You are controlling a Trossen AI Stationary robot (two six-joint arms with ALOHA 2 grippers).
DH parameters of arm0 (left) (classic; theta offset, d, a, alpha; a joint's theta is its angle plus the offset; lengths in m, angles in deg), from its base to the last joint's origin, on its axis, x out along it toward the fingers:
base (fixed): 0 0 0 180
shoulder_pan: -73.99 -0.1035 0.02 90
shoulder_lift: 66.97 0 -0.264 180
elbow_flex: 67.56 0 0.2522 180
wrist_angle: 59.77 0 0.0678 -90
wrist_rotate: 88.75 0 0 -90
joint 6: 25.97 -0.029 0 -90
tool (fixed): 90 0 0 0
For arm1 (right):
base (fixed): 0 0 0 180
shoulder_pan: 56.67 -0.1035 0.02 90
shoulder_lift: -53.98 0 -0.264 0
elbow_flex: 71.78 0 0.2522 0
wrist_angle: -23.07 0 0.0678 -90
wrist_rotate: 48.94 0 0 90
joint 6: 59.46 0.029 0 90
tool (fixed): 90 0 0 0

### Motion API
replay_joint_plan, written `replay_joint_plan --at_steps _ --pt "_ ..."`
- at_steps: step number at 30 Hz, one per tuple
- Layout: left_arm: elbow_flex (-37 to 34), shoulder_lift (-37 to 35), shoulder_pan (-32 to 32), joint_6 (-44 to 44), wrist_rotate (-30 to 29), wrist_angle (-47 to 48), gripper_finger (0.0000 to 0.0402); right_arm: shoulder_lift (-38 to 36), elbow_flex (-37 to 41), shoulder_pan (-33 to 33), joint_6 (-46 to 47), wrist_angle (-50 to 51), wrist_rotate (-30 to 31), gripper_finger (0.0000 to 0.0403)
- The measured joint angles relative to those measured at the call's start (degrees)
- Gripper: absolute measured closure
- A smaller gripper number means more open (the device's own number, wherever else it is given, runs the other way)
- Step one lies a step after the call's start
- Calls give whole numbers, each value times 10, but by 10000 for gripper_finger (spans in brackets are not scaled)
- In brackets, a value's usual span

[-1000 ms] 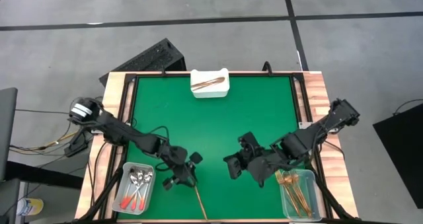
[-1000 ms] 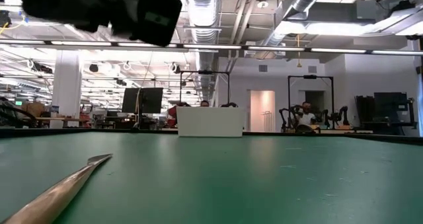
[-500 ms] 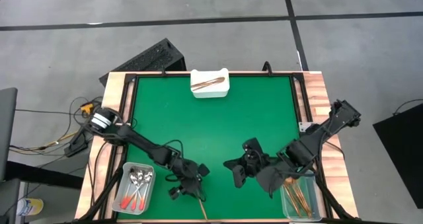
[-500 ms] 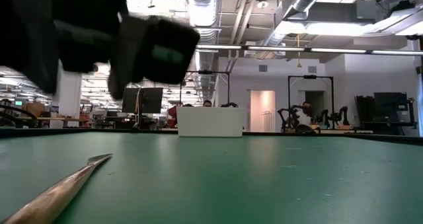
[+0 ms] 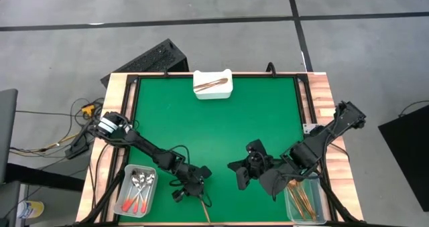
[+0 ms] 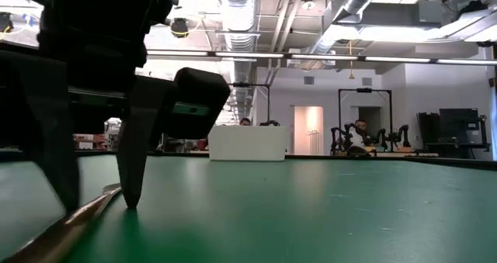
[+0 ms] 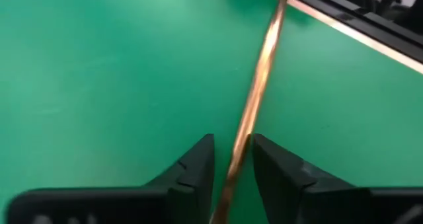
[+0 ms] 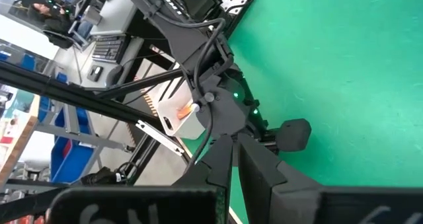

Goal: Sort silverware by color (type)
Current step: Put the gold table knife into the white bin

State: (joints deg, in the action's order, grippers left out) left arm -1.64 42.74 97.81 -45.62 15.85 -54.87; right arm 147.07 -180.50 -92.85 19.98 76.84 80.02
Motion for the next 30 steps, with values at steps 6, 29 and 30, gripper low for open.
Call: replay_joint_plan --at_steps 6,29,30 --pt "1 -2 -4 3 -19 25 391 0 0 8 -3 3 -2 353" --pt "-2 -270 -326 8 -93 156 401 -46 -85 43 -152 93 -7 353" --pt "-2 -278 -358 0 -116 158 401 -51 -86 48 -166 99 -7 353"
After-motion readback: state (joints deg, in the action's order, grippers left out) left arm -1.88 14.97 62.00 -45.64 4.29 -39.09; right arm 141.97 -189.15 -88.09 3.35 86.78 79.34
